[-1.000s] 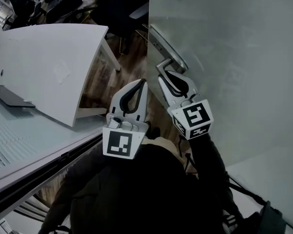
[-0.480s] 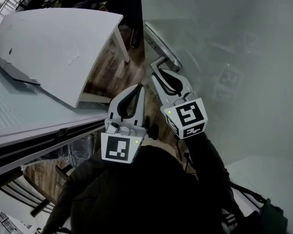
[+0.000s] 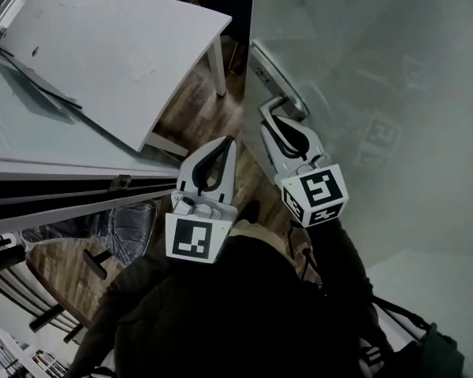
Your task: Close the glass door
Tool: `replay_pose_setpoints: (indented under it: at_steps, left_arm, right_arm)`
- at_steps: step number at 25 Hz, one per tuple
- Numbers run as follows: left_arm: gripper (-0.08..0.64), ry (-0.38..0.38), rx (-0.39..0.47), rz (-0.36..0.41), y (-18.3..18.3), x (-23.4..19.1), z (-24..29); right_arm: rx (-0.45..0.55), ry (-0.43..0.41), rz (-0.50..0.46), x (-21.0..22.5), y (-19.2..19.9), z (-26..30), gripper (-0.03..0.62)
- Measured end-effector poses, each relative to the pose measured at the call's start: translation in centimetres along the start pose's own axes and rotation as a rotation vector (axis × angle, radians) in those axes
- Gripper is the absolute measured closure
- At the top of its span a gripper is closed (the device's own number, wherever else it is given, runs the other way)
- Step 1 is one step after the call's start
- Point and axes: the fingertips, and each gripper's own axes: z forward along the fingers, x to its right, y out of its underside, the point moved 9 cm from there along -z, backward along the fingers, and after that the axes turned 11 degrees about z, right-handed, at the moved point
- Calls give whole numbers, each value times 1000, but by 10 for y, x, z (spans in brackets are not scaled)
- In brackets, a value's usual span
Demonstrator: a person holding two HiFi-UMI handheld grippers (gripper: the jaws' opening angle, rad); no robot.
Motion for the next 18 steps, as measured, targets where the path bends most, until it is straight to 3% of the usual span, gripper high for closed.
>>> replay_pose_setpoints:
  at_steps: [11,18]
  left_arm:
    - [563,58,4,24,2,-31,-62]
    - [563,49,8,24,-1,-29,-81]
  right_arm:
    - [-4,-81,-18,-54,12,-2,525]
    - [-20,-131,-18,-88,19,-10,525]
